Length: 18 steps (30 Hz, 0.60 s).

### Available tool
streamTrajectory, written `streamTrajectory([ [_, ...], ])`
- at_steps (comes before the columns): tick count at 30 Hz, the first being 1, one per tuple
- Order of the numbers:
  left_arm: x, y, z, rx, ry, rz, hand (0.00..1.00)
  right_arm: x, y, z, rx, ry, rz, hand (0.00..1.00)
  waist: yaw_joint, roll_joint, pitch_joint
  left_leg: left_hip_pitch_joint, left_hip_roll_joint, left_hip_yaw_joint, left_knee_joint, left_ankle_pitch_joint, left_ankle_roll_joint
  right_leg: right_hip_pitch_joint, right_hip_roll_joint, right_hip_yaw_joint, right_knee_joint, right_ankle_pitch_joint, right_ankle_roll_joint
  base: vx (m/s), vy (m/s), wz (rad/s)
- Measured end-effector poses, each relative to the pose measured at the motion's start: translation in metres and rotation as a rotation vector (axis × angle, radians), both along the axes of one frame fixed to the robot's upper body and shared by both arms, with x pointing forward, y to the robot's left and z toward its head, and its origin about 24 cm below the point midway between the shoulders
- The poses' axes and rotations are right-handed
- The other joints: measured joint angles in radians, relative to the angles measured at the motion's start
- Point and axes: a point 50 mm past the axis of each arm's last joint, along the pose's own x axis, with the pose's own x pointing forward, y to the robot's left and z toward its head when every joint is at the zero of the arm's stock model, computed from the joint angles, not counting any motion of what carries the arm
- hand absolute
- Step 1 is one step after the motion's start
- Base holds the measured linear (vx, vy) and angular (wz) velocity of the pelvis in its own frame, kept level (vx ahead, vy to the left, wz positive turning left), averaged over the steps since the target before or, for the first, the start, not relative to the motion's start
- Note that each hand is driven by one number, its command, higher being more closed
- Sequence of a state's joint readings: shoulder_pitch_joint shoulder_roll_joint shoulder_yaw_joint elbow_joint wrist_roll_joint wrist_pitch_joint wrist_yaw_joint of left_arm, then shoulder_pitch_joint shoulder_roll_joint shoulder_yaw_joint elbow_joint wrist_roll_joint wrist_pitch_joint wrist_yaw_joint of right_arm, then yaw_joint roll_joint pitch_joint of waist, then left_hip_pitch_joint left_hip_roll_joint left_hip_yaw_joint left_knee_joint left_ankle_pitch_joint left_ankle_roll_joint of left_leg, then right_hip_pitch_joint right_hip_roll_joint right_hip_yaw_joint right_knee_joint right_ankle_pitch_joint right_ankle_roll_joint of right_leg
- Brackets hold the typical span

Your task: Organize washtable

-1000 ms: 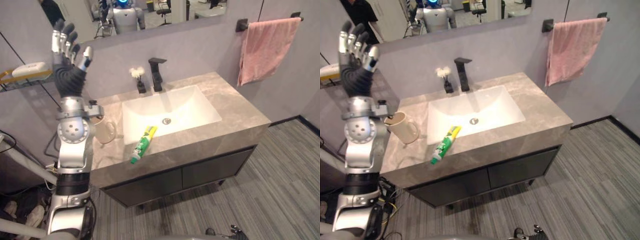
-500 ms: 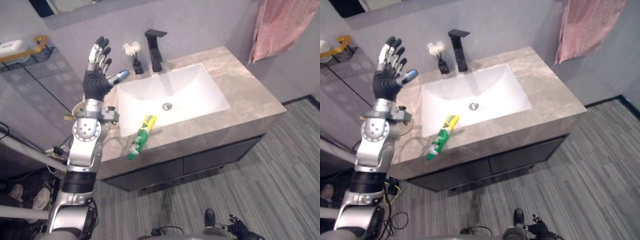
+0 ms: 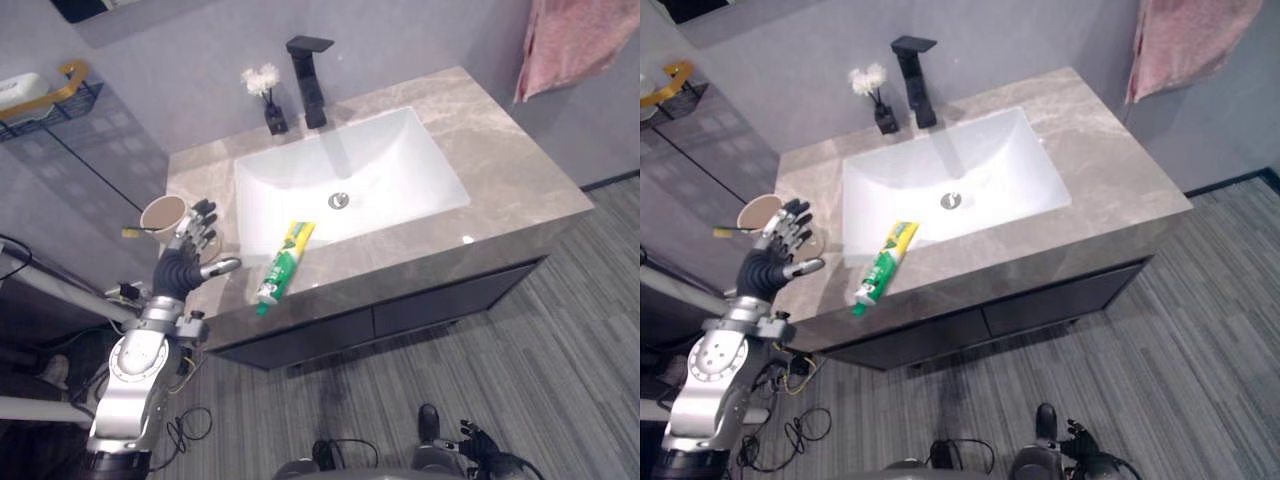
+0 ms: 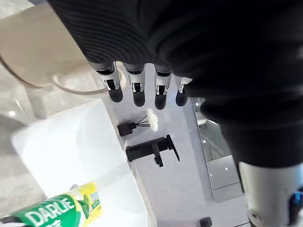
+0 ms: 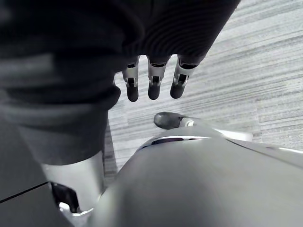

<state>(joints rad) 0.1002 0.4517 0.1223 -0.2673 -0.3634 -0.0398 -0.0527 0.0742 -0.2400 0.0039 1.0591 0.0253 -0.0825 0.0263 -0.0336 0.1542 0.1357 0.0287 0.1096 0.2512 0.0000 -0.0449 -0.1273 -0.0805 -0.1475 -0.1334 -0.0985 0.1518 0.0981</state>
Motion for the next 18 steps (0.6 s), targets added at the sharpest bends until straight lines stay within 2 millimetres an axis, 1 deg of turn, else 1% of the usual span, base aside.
streamTrajectory([
  [1, -0.001, 0.0, -0.002, -0.016, 0.008, -0.012, 0.0, 0.001, -0.001, 0.0, -0.003, 0.003, 0.005, 0.0, 0.0, 0.004, 0.002, 0.0, 0.001, -0.001, 0.0, 0.0, 0.0, -0.001, 0.002, -0.002, 0.0, -0.001, -0.001, 0.0, 0.0, 0.0],
  [7, -0.002, 0.001, -0.003, -0.055, 0.016, -0.017, 0.0, 0.006, -0.001, 0.001, -0.005, -0.001, 0.014, 0.0, -0.007, 0.008, 0.004, -0.006, 0.01, -0.002, 0.003, 0.0, 0.0, -0.015, 0.011, -0.004, 0.0, -0.004, -0.005, 0.02, -0.005, -0.01],
  [12, -0.001, 0.005, -0.002, -0.015, 0.038, -0.023, 0.0, 0.006, -0.001, 0.001, -0.013, 0.004, 0.042, 0.0, -0.011, 0.012, 0.007, -0.005, 0.011, -0.002, 0.004, 0.0, 0.0, -0.014, 0.013, -0.005, 0.0, -0.005, -0.007, 0.0, 0.0, 0.0],
  [16, 0.0, 0.011, -0.009, -0.009, 0.092, -0.043, 0.0, 0.006, -0.003, 0.001, -0.019, 0.005, 0.048, 0.0, -0.013, 0.019, 0.011, -0.007, 0.011, -0.003, 0.009, -0.001, 0.001, -0.014, 0.012, -0.005, 0.0, -0.005, -0.007, 0.0, 0.0, 0.0],
  [18, 0.001, 0.009, -0.012, -0.003, 0.116, -0.062, 0.0, 0.007, -0.003, 0.002, -0.02, 0.004, 0.049, 0.0, -0.014, 0.022, 0.012, -0.008, 0.012, -0.003, 0.01, -0.001, 0.001, -0.014, 0.012, -0.005, 0.0, -0.005, -0.007, 0.0, 0.0, 0.0],
])
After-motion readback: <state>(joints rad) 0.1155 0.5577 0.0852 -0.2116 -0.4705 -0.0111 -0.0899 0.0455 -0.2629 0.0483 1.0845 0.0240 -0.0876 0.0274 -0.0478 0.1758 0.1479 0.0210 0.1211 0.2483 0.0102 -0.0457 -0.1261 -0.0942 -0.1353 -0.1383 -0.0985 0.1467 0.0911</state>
